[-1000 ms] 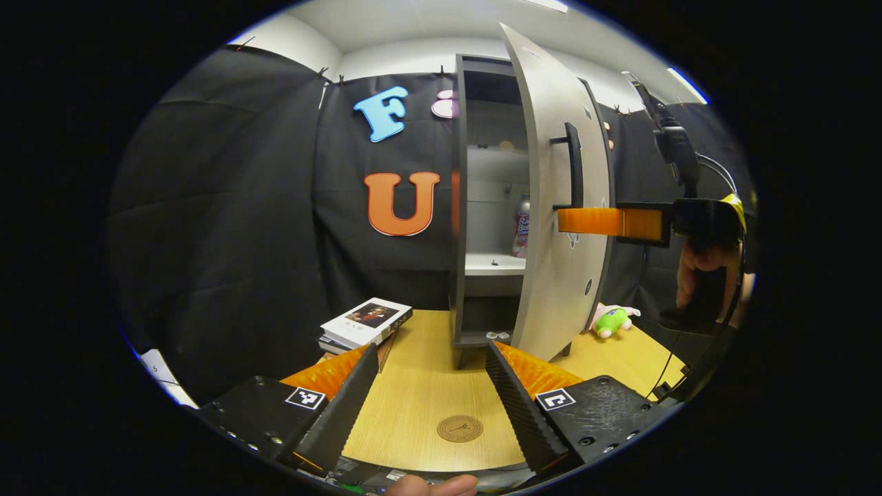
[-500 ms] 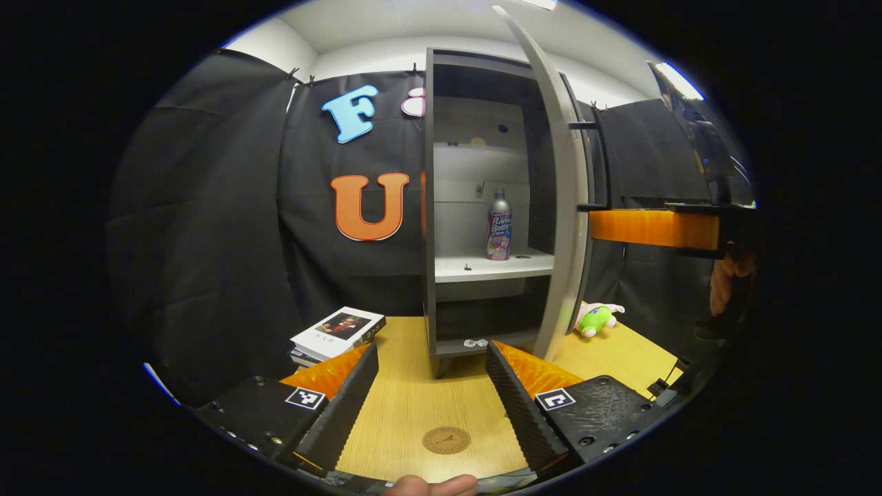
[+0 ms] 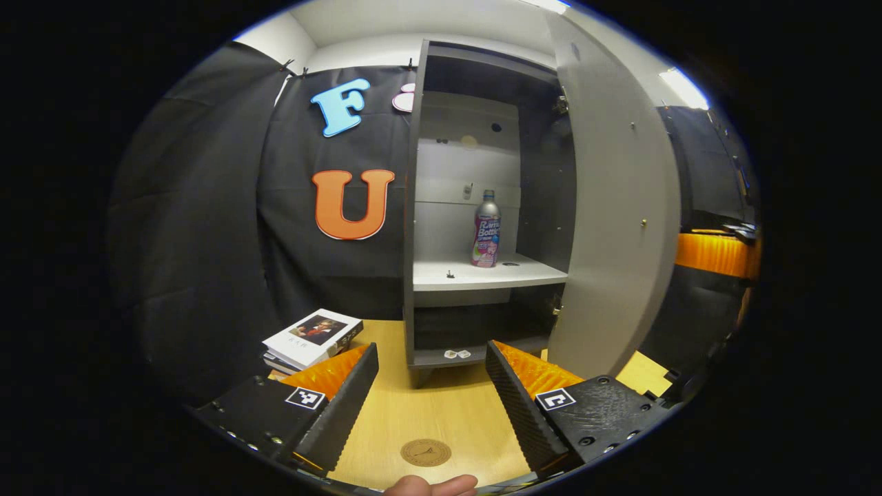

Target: Open the cabinet door with the right hand, grasp the bottle in the cabinet with the left hand and place it on the coaster, then close the cabinet door with the right hand.

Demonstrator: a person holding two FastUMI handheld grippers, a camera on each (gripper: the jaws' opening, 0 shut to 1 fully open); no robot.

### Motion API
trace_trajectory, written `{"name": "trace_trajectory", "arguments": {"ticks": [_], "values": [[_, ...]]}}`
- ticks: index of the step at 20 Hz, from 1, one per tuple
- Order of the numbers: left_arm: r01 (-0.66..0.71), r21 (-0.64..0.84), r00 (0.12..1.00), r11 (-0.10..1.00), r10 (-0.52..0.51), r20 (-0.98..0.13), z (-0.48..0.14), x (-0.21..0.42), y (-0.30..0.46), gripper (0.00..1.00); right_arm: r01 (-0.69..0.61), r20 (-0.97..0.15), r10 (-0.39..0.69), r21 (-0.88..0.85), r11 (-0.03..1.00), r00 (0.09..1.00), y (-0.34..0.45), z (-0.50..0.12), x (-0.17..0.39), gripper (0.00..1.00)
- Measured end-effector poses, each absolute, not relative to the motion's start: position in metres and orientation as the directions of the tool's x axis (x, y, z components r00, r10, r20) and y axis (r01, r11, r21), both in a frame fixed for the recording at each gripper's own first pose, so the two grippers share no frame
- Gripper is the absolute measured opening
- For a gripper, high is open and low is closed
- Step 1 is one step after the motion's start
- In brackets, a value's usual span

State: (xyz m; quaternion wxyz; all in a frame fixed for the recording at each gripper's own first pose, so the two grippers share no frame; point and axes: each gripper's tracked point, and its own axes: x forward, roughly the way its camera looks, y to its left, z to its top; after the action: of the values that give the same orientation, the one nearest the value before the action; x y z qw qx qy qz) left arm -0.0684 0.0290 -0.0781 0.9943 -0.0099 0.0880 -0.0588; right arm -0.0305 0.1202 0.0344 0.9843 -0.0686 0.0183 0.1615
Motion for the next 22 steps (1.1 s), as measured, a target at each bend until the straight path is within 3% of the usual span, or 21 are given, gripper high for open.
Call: {"name": "trace_trajectory", "arguments": {"ticks": [5,11,13,14,17,20,22], "values": [[0.186,-0.016,0.966,0.982,-0.186,-0.182,-0.081,-0.058,-0.016,0.95,-0.229,-0.059,0.222,-0.161,0.96,0.973,0.113,0.038,-0.029,0.22],[0.255,0.001,0.948,0.967,-0.25,-0.199,-0.082,-0.048,-0.062,0.95,-0.129,-0.035,0.127,-0.073,0.989,0.991,0.102,0.037,-0.038,0.22],[0.277,0.008,0.94,0.961,-0.269,-0.209,-0.082,-0.043,-0.074,0.95,-0.087,-0.023,0.086,-0.049,0.995,0.996,0.086,0.039,-0.048,0.33],[0.279,0.013,0.939,0.96,-0.27,-0.213,-0.082,-0.04,-0.079,0.95,-0.064,-0.021,0.063,-0.034,0.997,0.998,0.077,0.042,-0.051,0.33],[0.283,0.023,0.938,0.959,-0.272,-0.215,-0.082,-0.027,-0.092,0.95,-0.004,-0.021,0.004,0.004,1.0,1.0,0.047,0.045,-0.054,0.57],[0.254,0.048,0.95,0.966,-0.239,-0.202,-0.076,-0.007,-0.098,0.95,0.059,-0.014,-0.058,0.033,0.998,0.998,0.016,0.043,-0.053,0.63],[0.175,0.075,0.972,0.982,-0.16,-0.173,-0.065,0.014,-0.09,0.96,0.091,-0.006,-0.091,0.069,0.993,0.996,-0.006,0.042,-0.055,0.71]]}}
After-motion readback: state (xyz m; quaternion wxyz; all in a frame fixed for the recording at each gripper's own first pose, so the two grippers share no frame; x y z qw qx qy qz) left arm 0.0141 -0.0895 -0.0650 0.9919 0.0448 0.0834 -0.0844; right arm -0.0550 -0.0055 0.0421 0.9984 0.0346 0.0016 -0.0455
